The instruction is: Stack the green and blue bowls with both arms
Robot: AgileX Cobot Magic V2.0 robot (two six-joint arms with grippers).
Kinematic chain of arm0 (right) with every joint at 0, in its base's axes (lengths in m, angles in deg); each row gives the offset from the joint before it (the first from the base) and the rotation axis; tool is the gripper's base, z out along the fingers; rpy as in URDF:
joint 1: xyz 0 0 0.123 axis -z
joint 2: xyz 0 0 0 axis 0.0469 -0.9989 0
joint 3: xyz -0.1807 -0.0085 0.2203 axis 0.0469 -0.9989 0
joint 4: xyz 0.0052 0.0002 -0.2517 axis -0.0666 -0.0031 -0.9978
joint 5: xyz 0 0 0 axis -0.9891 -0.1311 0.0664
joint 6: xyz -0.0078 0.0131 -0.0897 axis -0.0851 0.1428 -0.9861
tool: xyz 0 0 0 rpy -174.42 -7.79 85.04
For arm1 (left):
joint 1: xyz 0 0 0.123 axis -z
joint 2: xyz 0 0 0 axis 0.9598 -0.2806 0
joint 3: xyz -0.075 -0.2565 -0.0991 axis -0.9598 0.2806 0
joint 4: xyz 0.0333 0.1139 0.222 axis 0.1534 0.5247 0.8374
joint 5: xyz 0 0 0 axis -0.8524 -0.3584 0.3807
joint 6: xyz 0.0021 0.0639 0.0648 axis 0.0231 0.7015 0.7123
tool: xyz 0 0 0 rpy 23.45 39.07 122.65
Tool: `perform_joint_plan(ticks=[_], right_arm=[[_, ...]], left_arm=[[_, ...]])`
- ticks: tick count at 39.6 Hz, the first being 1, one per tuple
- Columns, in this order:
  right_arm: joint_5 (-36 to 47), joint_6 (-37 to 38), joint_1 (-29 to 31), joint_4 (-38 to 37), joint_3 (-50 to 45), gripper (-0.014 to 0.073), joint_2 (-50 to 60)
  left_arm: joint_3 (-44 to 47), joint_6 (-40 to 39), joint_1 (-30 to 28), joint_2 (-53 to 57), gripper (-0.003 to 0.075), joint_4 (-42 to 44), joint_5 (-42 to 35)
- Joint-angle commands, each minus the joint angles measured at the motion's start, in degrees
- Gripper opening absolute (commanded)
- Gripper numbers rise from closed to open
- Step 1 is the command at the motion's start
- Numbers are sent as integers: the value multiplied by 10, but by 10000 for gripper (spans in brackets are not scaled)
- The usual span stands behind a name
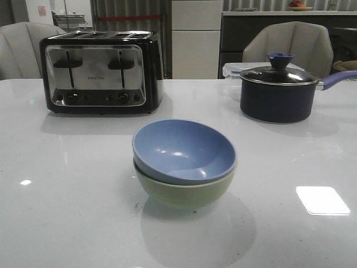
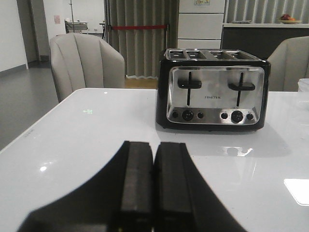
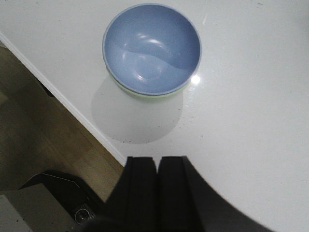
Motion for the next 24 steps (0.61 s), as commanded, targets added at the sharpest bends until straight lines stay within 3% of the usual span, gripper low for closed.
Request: perform_joint_plan(ticks=[1, 8, 19, 24], right_arm=[[32, -2, -1, 4, 15, 58, 4], [57, -2, 39, -19, -15, 58, 47], [251, -2, 255, -19, -195, 58, 231], [307, -2, 322, -19, -282, 58, 329]], left_arm=[[2, -1, -2, 11, 93, -2, -51], [2, -1, -2, 11, 93, -2, -51], [2, -1, -2, 11, 93, -2, -51], [2, -1, -2, 11, 93, -2, -51]])
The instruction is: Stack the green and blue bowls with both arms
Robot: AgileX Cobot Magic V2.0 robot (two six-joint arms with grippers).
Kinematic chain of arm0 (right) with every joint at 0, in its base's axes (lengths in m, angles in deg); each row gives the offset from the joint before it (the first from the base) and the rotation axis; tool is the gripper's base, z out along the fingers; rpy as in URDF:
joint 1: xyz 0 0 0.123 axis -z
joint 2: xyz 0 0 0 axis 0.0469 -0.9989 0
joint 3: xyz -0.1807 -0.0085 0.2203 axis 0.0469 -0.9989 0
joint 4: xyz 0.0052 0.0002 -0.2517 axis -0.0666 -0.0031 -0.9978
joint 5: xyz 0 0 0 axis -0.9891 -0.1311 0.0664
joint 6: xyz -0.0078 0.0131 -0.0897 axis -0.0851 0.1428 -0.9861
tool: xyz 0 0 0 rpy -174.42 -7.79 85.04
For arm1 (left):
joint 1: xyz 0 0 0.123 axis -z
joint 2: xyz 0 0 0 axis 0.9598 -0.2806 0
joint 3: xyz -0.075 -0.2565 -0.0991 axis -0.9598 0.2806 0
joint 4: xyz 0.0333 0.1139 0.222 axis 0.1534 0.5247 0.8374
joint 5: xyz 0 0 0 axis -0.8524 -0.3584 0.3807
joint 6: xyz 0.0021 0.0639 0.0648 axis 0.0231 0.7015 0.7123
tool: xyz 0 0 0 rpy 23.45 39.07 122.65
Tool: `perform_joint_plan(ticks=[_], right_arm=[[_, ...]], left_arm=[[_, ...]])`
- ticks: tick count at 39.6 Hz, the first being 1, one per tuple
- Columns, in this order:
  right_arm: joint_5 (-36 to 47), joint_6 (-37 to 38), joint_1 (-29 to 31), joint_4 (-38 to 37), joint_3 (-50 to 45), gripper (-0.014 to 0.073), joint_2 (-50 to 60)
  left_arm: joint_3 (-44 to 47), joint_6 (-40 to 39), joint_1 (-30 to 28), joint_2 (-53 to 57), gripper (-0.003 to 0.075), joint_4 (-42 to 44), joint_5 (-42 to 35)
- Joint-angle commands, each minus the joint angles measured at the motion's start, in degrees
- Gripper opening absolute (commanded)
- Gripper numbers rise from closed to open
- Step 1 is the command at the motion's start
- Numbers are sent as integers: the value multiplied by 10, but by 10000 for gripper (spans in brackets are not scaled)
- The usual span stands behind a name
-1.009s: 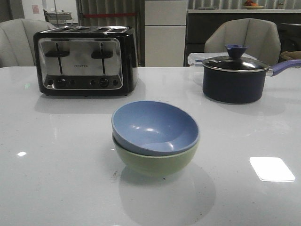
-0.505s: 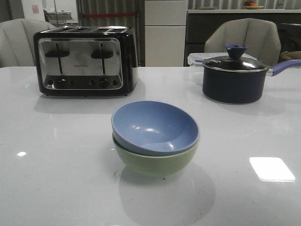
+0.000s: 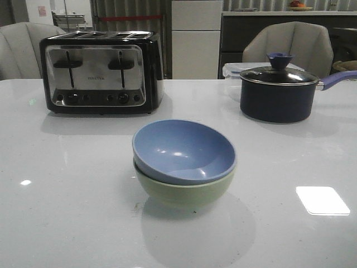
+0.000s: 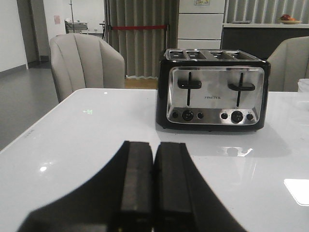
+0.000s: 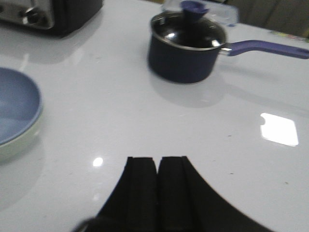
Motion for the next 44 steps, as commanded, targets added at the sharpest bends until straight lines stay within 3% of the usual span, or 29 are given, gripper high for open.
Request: perform_joint_plan(ticks=[1, 16, 37, 44], right_arm=[[99, -2, 44, -1, -41, 58, 62], [198, -2, 63, 26, -168, 58, 156], [200, -1, 60, 27, -170, 58, 168], [225, 125, 59, -44, -170, 58, 169]], left_arm=[[2, -1, -2, 11, 93, -2, -51], [2, -1, -2, 11, 93, -2, -51], [2, -1, -2, 11, 93, -2, -51], [2, -1, -2, 11, 93, -2, -51]])
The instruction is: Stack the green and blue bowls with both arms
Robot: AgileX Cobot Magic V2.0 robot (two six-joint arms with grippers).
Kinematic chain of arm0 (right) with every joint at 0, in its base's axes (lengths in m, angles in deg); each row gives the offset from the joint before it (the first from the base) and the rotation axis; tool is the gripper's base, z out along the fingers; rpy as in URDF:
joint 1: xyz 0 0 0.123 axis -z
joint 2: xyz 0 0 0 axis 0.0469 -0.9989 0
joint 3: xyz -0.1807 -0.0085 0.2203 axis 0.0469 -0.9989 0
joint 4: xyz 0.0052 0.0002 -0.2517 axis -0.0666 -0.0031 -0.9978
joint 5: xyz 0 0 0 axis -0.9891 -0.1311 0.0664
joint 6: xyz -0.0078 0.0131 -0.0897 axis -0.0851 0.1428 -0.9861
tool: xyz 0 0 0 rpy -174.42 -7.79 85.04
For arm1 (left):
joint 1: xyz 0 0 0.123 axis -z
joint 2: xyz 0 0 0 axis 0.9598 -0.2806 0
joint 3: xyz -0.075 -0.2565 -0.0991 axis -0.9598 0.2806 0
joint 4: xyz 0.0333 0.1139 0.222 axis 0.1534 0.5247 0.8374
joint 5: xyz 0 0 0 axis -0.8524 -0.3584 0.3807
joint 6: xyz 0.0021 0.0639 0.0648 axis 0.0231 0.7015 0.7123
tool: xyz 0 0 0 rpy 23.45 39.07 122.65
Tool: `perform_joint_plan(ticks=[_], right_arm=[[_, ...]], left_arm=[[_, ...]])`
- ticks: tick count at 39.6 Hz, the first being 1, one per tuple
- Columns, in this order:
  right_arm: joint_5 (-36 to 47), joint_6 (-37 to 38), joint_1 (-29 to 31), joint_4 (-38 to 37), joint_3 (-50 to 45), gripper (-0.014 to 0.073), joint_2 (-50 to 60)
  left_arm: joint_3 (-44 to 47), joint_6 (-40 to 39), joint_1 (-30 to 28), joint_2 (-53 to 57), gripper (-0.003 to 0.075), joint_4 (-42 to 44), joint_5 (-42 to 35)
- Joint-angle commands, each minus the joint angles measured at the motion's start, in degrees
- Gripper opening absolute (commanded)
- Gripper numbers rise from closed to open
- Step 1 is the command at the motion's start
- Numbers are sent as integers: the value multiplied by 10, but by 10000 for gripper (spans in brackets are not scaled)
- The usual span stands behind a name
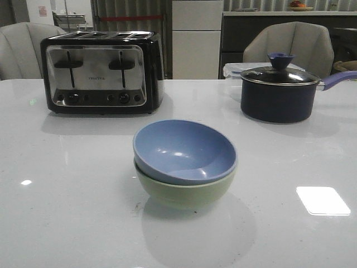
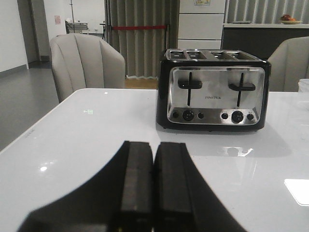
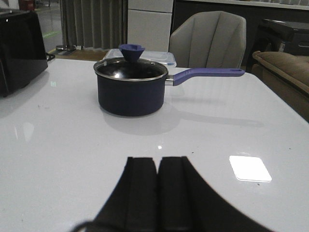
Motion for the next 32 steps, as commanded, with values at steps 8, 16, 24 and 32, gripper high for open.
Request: perform_joint_plan(ticks=[8, 16, 24, 32], right_arm=[[74, 108, -7, -75, 1, 58, 11], [78, 108, -26, -75, 1, 58, 11], [96, 107, -26, -75, 1, 58, 11], [92, 107, -26, -75, 1, 58, 11]], left_arm=[[2, -1, -2, 11, 93, -2, -50], [2, -1, -2, 11, 93, -2, -50], [2, -1, -2, 11, 93, -2, -50], [2, -1, -2, 11, 93, -2, -50]])
